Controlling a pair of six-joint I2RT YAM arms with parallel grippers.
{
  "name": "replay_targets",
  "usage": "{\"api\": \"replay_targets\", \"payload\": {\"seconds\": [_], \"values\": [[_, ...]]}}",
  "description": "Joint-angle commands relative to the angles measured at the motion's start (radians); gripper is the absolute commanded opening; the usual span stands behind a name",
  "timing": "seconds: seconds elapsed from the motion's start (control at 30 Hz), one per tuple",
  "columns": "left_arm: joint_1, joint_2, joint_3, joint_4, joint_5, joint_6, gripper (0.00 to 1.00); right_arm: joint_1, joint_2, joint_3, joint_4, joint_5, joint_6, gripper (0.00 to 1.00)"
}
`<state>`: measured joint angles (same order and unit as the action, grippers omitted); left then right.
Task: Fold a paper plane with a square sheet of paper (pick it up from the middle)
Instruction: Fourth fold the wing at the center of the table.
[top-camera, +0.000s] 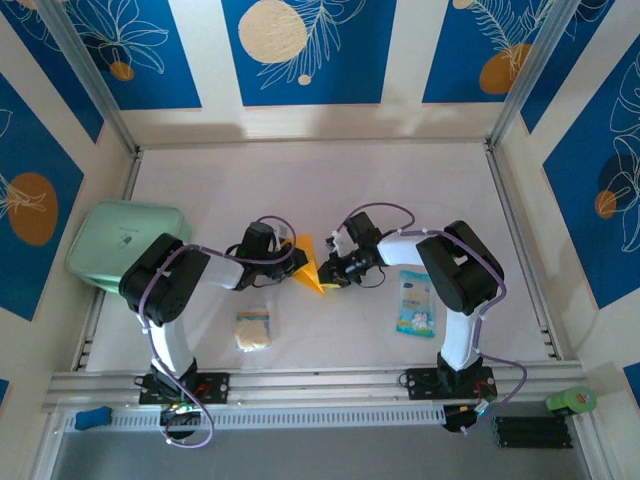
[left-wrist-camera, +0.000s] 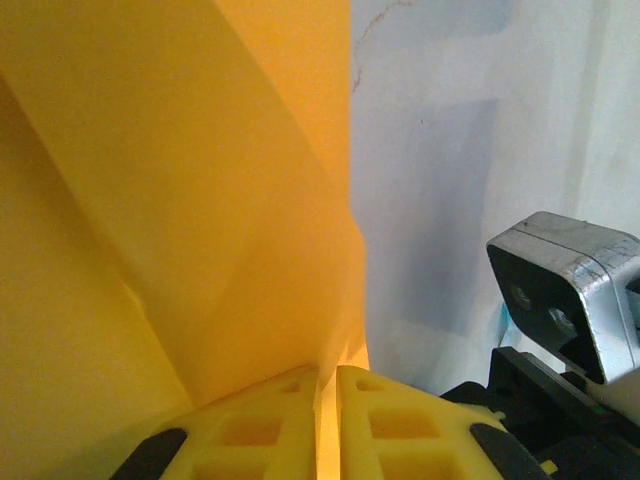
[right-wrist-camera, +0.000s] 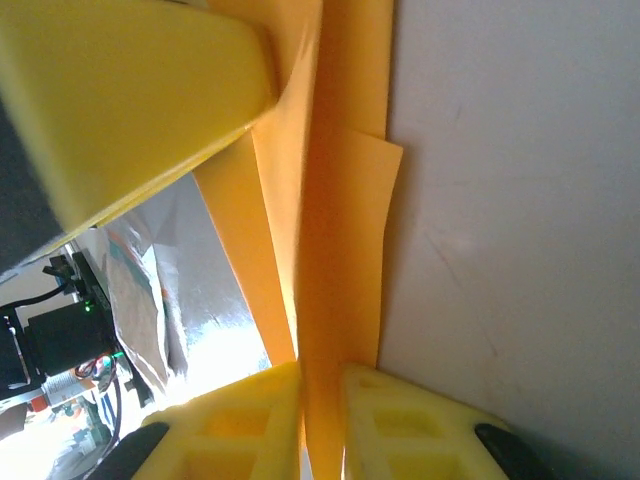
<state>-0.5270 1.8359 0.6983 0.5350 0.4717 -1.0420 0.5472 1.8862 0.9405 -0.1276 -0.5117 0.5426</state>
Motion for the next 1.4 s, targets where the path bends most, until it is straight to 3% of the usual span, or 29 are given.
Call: {"api": "replay_targets", "payload": {"seconds": [0.0,0.27,0.47,0.6,0.97,1.37], "values": [[-0.002,0.017,-0.010,-0.015,-0.015,0.003,0.13,0.000,-0.036,-0.020,-0.068,-0.021,-0.011,0.17],[-0.002,0.026,-0.006,-0.014,-0.011,-0.001,0.13,0.000,-0.008,-0.014,-0.070,-0.014,-0.011,0.16],[-0.002,0.027,-0.008,-0.010,0.000,-0.001,0.14,-0.006,-0.115,-0.039,-0.068,0.034,0.013,0.26],[-0.002,0.028,-0.008,-0.003,0.004,-0.004,0.14,-0.009,-0.165,-0.045,-0.073,0.066,0.016,0.27],[-0.001,0.031,-0.009,0.002,0.012,-0.004,0.16,0.037,-0.120,0.022,-0.063,0.033,0.027,0.16],[-0.002,0.046,-0.010,-0.017,0.017,-0.007,0.22,0.058,-0.038,0.068,-0.078,0.060,0.027,0.14]]}}
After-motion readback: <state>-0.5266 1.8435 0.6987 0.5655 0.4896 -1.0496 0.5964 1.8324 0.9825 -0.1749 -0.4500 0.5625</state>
